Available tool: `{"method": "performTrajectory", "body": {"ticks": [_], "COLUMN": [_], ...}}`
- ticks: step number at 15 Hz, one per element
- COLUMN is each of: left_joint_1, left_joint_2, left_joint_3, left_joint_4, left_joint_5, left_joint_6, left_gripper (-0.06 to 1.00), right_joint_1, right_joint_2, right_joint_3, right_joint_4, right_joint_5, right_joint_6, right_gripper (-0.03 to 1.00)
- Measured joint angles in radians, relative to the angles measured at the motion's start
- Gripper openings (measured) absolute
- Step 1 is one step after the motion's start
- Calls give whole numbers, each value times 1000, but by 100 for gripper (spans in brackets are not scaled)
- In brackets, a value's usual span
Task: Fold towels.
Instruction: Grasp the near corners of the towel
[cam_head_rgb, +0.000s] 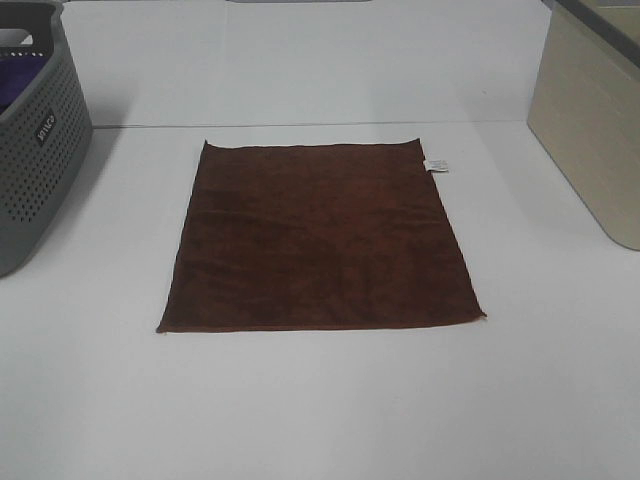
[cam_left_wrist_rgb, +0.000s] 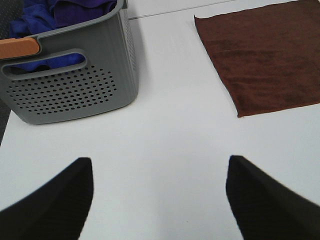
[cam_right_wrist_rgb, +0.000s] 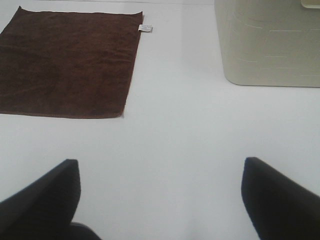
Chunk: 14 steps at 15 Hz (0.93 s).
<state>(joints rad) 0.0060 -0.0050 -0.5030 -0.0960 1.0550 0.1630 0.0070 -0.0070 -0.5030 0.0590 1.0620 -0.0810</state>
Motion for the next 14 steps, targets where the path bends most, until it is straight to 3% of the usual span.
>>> {"method": "performTrajectory", "body": {"ticks": [14], "left_joint_1": [0], "left_joint_2": [0], "left_joint_3": [0], "left_joint_4": [0], "left_joint_5": [0], "left_joint_6": [0], "left_gripper": [71], "right_joint_1": [0], "right_joint_2": [0], "right_joint_3": [0], "right_joint_4": [0], "right_joint_5": [0], "right_joint_6": [0], "right_gripper": [83]}}
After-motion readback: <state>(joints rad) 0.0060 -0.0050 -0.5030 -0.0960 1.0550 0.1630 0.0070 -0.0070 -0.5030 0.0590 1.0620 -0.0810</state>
